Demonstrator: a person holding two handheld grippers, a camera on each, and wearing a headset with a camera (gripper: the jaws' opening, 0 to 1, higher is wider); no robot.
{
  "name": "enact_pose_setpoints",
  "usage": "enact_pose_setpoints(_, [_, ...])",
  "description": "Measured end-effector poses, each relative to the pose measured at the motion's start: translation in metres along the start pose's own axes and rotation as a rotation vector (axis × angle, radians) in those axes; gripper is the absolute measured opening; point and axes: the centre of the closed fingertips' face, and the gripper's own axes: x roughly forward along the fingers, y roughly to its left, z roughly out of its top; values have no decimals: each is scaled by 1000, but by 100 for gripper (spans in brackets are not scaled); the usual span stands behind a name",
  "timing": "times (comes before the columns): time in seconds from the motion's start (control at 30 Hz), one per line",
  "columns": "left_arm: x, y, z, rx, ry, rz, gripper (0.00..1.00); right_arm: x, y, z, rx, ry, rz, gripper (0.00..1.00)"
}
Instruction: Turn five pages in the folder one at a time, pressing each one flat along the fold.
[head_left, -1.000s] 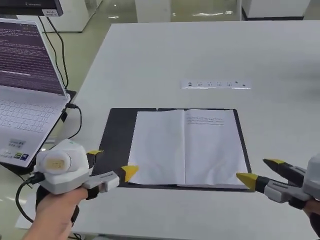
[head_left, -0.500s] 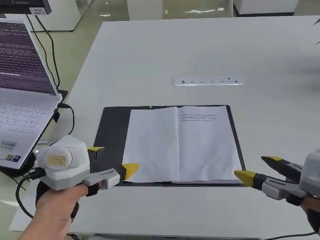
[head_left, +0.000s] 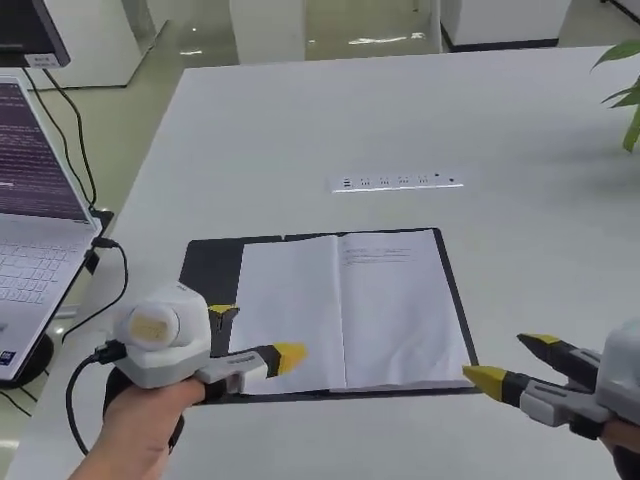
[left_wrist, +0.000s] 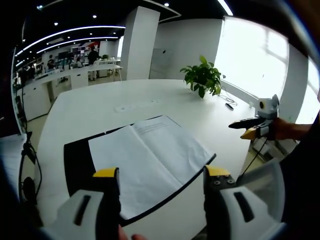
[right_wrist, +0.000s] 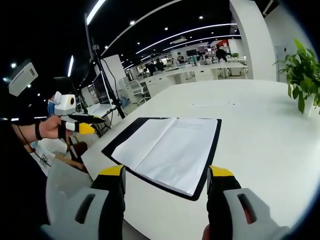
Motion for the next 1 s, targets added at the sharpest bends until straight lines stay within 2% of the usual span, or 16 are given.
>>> enact_pose_setpoints(0.43, [30, -19, 17, 29, -2, -55, 67, -2, -8, -7, 7, 12, -2, 65])
enact_pose_setpoints(0.63, [51, -38, 24, 51, 0, -100, 67, -4, -10, -9, 11, 15, -7, 65])
enact_pose_setpoints(1.0, [94, -77, 26, 129, 54, -183, 67, -13, -10, -11, 15, 10, -4, 65])
